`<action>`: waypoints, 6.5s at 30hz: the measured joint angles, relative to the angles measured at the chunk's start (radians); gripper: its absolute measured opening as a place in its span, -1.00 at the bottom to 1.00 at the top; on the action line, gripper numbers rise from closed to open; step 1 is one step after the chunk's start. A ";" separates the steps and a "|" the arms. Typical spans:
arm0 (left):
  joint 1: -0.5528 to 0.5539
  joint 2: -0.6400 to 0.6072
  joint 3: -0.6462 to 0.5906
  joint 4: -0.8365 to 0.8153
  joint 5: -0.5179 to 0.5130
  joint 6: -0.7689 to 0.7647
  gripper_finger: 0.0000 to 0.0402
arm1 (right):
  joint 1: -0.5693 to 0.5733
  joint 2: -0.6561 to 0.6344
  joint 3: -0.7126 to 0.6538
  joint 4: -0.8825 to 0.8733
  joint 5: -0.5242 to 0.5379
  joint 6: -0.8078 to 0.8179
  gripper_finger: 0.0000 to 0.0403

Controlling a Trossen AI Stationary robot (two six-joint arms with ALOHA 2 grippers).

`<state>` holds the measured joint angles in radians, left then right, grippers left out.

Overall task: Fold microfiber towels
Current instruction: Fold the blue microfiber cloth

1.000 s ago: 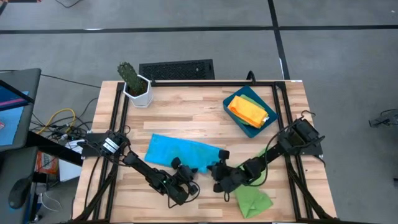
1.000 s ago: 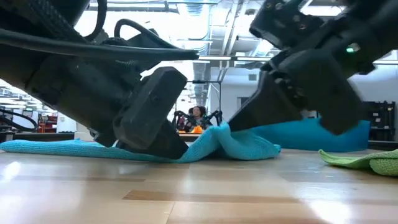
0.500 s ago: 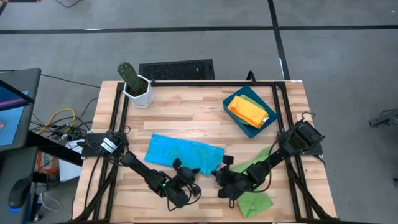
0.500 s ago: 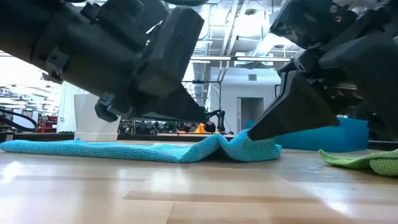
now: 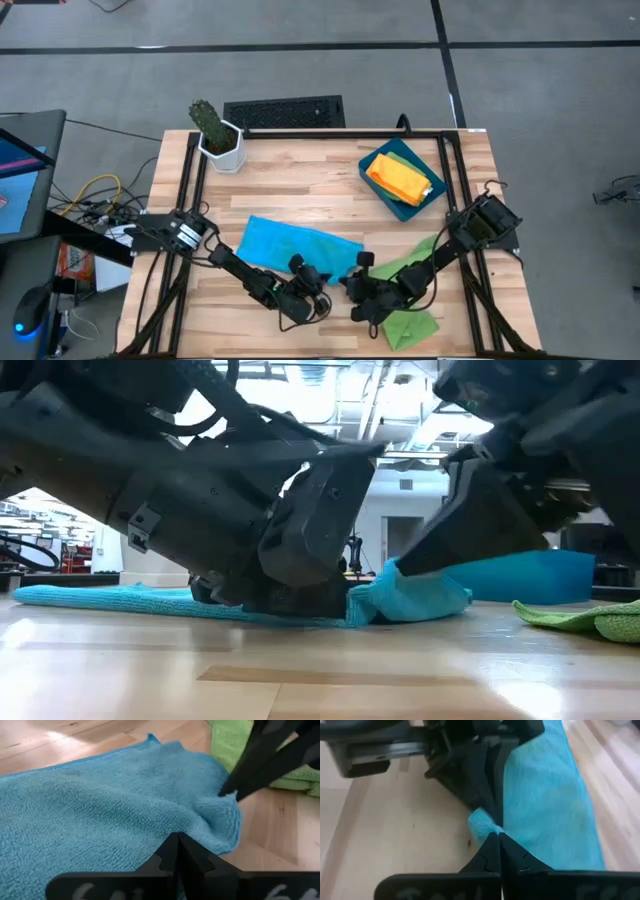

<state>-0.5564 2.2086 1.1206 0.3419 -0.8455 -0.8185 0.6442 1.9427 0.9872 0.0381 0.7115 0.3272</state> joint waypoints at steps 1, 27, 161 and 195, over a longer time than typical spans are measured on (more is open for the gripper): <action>0.000 0.000 0.000 -0.004 0.000 -0.002 -1.00 | -0.005 0.000 0.010 -0.010 0.000 -0.012 -0.95; -0.125 -0.360 -0.006 -0.590 0.050 -0.086 -1.00 | -0.122 0.000 0.130 0.068 -0.124 -0.231 -0.95; -0.217 -0.144 0.000 -0.697 -0.180 -0.511 -1.00 | -0.148 0.227 0.001 0.885 -0.187 -0.280 -0.82; -0.262 -0.018 0.006 -0.713 -0.309 -0.784 -1.00 | -0.120 0.394 0.078 0.858 -0.237 -0.151 -0.89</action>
<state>-0.8179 2.1905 1.1262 -0.3712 -1.1548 -1.6029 0.5239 2.3367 1.0657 0.8960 0.4745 0.1759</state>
